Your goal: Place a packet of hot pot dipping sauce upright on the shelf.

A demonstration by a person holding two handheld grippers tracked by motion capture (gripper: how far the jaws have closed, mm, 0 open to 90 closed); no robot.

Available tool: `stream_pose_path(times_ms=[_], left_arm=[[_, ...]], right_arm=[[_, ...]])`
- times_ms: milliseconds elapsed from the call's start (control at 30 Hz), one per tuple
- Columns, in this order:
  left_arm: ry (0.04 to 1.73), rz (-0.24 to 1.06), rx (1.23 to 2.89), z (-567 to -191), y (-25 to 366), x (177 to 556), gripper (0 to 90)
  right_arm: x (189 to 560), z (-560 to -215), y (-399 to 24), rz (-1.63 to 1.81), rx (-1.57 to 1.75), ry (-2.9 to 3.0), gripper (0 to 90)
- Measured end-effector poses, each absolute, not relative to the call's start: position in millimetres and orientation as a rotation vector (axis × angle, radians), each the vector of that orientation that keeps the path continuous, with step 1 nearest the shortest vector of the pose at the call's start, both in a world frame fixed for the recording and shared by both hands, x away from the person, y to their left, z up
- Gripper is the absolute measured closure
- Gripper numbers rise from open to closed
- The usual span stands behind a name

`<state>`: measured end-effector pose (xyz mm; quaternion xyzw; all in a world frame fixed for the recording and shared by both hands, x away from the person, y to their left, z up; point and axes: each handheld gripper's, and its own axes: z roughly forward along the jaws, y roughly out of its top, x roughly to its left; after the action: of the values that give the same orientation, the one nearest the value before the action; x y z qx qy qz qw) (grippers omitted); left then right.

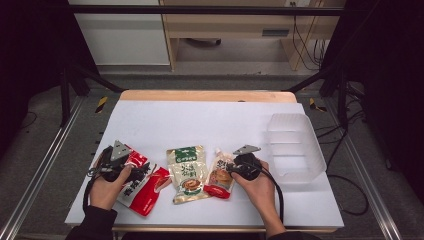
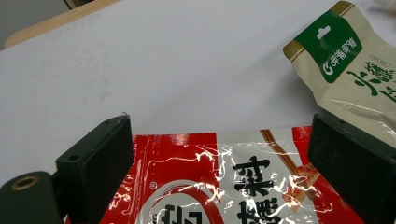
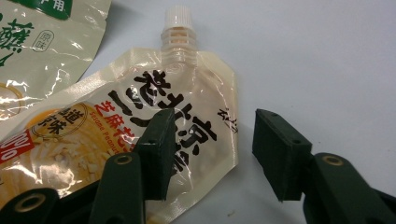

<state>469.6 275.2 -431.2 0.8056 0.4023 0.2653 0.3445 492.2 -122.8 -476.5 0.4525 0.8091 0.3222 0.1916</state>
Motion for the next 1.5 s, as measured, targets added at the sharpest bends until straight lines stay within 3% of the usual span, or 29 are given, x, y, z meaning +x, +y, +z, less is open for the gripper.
stream_pose_path(times_ms=[200,333,433,600,967,1500], left_arm=[[1.036,0.689,2.094,-430.1,272.5,469.0,7.3],[1.029,0.680,2.104,-429.3,270.6,468.8,7.3],[1.021,0.677,2.105,-428.2,269.3,468.7,7.3],[0.994,0.655,2.120,-424.6,267.1,467.9,7.5],[0.822,0.572,2.228,-405.1,235.3,464.3,11.7],[0.619,0.468,2.318,-385.1,195.1,475.7,18.1]], right_arm=[[490.0,-476.6,-121.6,0.922,1.261,2.290,65.8],[488.3,-475.4,-122.1,0.906,1.229,2.295,82.1],[487.4,-474.2,-121.7,0.911,1.192,2.298,87.1],[482.4,-465.5,-122.3,0.935,1.152,2.285,88.7],[456.4,-400.7,-121.2,1.114,0.876,2.242,90.0],[456.4,-370.6,-100.6,1.202,0.689,2.301,90.0]])
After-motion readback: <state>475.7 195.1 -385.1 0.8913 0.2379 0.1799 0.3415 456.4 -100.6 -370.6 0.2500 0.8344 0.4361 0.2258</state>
